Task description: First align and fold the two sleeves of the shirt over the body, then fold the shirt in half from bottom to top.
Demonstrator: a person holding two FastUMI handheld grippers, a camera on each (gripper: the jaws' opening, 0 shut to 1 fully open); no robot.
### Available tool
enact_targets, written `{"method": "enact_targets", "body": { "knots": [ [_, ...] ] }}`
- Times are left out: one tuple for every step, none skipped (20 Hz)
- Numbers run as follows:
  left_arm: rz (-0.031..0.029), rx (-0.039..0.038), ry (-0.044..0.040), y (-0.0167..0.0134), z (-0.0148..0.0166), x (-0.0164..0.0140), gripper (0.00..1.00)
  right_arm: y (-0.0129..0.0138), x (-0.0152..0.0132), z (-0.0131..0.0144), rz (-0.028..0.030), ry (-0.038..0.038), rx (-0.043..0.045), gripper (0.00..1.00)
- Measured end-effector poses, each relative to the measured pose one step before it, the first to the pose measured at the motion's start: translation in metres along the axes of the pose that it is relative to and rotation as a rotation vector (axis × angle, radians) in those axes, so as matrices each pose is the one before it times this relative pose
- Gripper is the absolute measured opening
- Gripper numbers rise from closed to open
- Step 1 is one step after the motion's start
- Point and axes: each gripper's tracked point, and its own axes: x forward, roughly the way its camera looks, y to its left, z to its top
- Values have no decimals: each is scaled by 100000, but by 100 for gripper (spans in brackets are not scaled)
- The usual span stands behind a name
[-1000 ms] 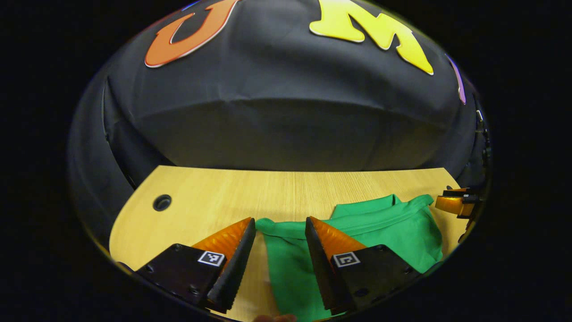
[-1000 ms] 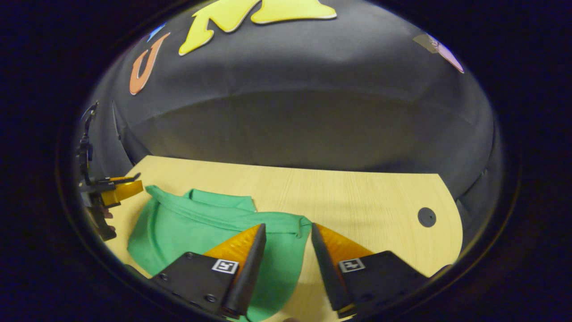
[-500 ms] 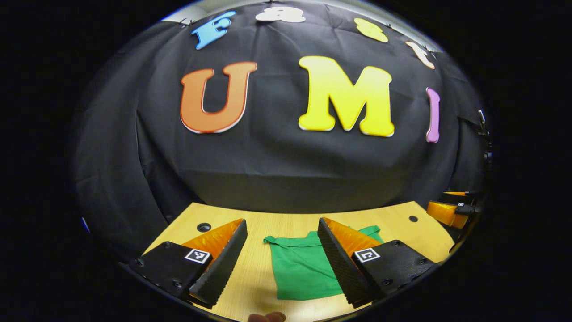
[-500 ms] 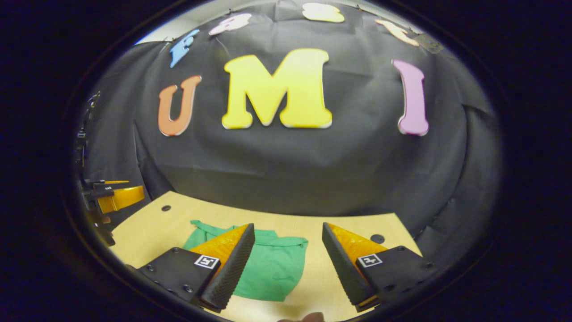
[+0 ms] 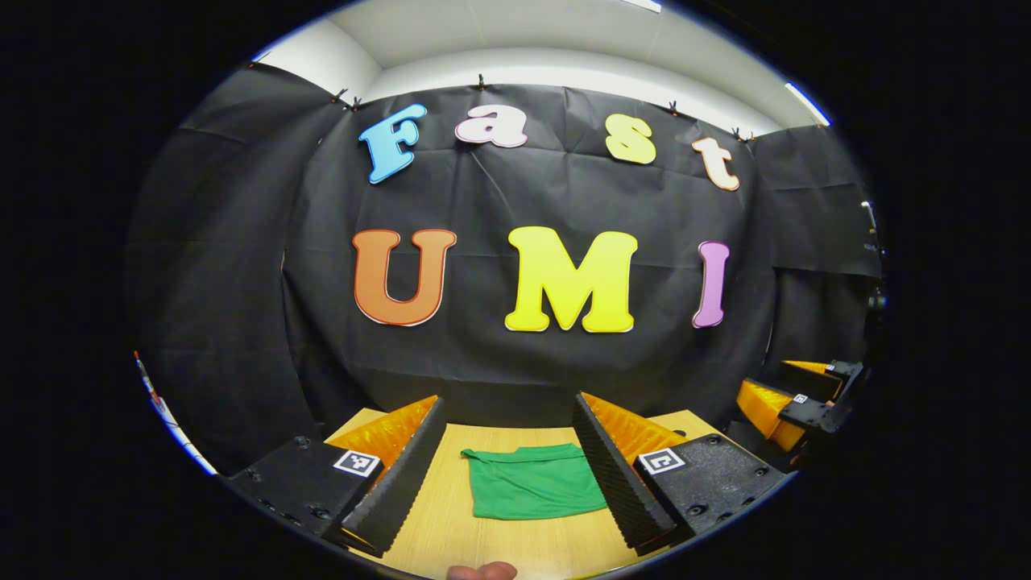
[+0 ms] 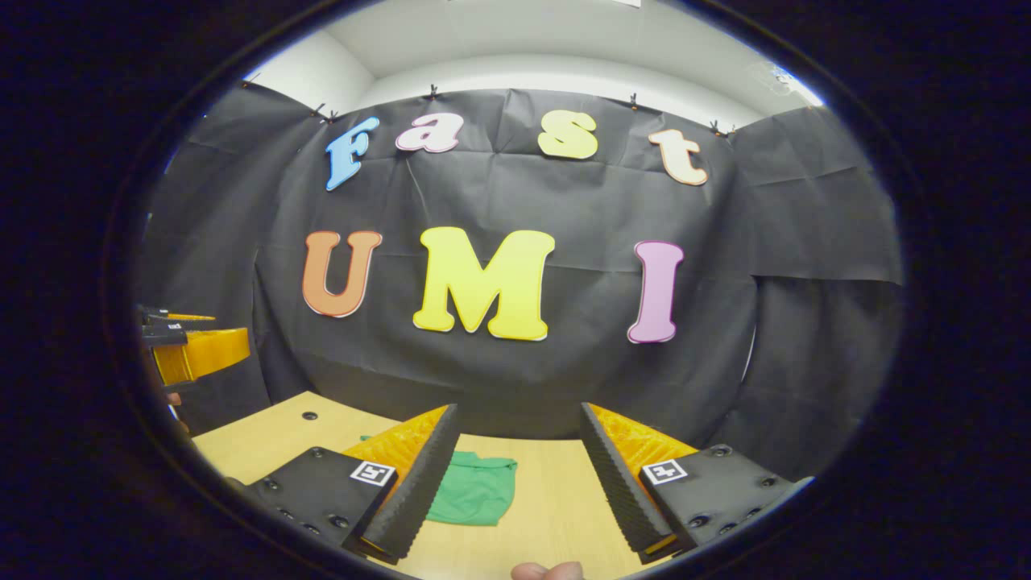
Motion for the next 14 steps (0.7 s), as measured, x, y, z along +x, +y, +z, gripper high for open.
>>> {"method": "enact_targets", "body": {
  "knots": [
    [832,691,-973,37,-180,-1311,100,187,-1342,81,-265,-213,806,92],
    [90,1103,-652,163,-152,-1287,100,283,-1277,8,-509,-178,512,95],
    [168,707,-386,-60,-335,-1257,100,280,-1182,-192,43,72,734,95],
    [45,-193,500,-294,-407,-933,100,497,-1206,-228,343,-180,1060,95],
    [131,-623,1880,-26,-744,-784,100,490,-1135,-372,679,482,888,95],
    [878,-474,1219,532,-1374,-1001,100,453,-1428,-522,-96,53,461,95],
    [1900,422,-155,674,-691,-1184,100,541,-1469,-559,7,61,153,98],
    [-196,928,537,-158,-194,-439,100,299,-365,-171,688,182,-119,93],
    [-81,830,148,-65,-97,-216,100,311,-54,-163,404,416,-409,95],
    [-309,308,236,-61,75,41,100,155,23,30,260,-158,-174,95],
    [-169,-193,-122,-33,112,-110,100,19,27,164,-142,-153,369,93],
    [-214,-231,-301,-21,107,-23,100,13,-28,8,-209,-39,703,93],
    [-90,-49,-312,-28,77,-98,100,52,-78,-49,-87,181,623,95],
    [-90,256,-509,-3,229,19,100,125,-124,-101,35,347,54,95]
  ]
}}
